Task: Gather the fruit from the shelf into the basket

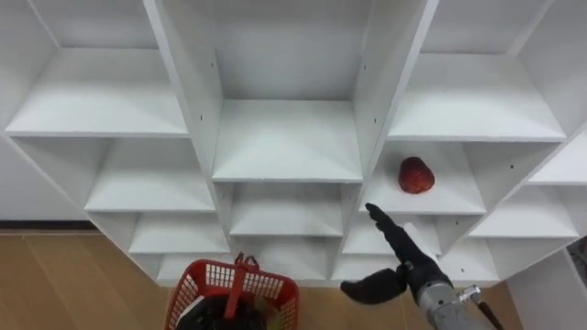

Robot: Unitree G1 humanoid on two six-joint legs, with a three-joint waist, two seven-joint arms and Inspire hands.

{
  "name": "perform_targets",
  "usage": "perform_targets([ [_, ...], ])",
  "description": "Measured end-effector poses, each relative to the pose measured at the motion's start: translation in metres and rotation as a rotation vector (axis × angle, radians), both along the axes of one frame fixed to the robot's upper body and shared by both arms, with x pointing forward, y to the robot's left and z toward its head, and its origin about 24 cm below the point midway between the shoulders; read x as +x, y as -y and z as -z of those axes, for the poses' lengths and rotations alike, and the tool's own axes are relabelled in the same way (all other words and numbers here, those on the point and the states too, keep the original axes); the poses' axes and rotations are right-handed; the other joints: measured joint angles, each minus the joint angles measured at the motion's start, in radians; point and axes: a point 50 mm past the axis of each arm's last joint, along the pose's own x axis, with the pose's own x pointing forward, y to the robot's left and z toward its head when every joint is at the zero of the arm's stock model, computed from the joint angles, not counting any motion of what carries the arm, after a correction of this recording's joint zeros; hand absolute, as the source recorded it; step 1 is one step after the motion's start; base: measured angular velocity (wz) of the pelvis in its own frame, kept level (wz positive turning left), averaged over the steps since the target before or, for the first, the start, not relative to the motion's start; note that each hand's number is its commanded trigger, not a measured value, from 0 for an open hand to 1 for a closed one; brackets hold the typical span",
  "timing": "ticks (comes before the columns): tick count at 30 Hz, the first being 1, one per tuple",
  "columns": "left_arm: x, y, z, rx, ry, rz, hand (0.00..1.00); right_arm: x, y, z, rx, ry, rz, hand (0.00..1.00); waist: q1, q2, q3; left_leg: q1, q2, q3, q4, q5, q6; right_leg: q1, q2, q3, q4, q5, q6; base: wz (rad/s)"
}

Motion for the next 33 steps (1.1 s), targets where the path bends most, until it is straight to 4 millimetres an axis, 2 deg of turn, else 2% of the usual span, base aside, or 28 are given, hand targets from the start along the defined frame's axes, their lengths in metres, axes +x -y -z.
perform_targets([
  [4,-0.001,-0.001,0.000,-0.005,-0.002,-0.025,1.00,0.001,-0.002,-0.001,0.010,0.018,0.040,0.00,-0.004,0.005,-0.0012,0.000,0.000,0.000,0.000,0.000,0.000,-0.001,0.001,0.006,0.001,0.000,0.000,-0.05],
  [10,-0.002,0.001,0.000,-0.018,-0.001,-0.046,1.00,0.007,0.007,-0.010,0.099,0.074,0.183,0.00,-0.025,0.006,-0.0015,-0.003,-0.001,-0.003,0.000,-0.002,0.001,-0.001,-0.004,-0.016,0.000,-0.001,0.001,0.03],
  [17,-0.004,-0.013,-0.001,-0.004,0.002,-0.112,1.00,0.013,0.038,-0.027,0.059,0.194,0.373,0.00,-0.049,0.001,-0.0040,0.000,-0.001,-0.002,0.000,-0.002,0.001,-0.002,-0.002,-0.012,0.001,-0.002,-0.001,0.00],
  [20,-0.006,-0.014,0.000,0.002,-0.005,-0.112,1.00,0.013,0.046,-0.029,0.046,0.211,0.429,0.00,-0.049,-0.011,-0.0033,0.009,-0.002,-0.001,0.000,-0.002,0.001,0.000,-0.002,-0.009,0.000,-0.003,-0.001,-0.02],
  [25,-0.007,-0.016,0.001,0.035,-0.025,-0.075,1.00,0.014,0.053,-0.032,0.044,0.229,0.468,0.00,-0.054,-0.037,-0.0075,0.015,-0.001,-0.001,0.000,-0.002,0.001,0.005,-0.003,-0.008,0.002,-0.004,-0.001,0.00],
  [29,-0.006,-0.026,-0.001,0.052,-0.021,-0.097,1.00,0.021,0.071,-0.043,0.044,0.274,0.528,0.00,-0.052,-0.057,-0.0030,0.014,-0.001,-0.006,0.000,-0.002,0.001,0.007,-0.004,-0.015,0.004,-0.004,-0.001,0.03],
  [33,-0.006,-0.032,-0.003,0.064,-0.018,-0.107,1.00,0.028,0.078,-0.052,0.020,0.317,0.546,0.00,-0.051,-0.065,0.0001,0.011,0.000,-0.013,0.000,-0.002,0.001,0.014,-0.003,-0.022,0.001,-0.005,-0.002,0.06],
])
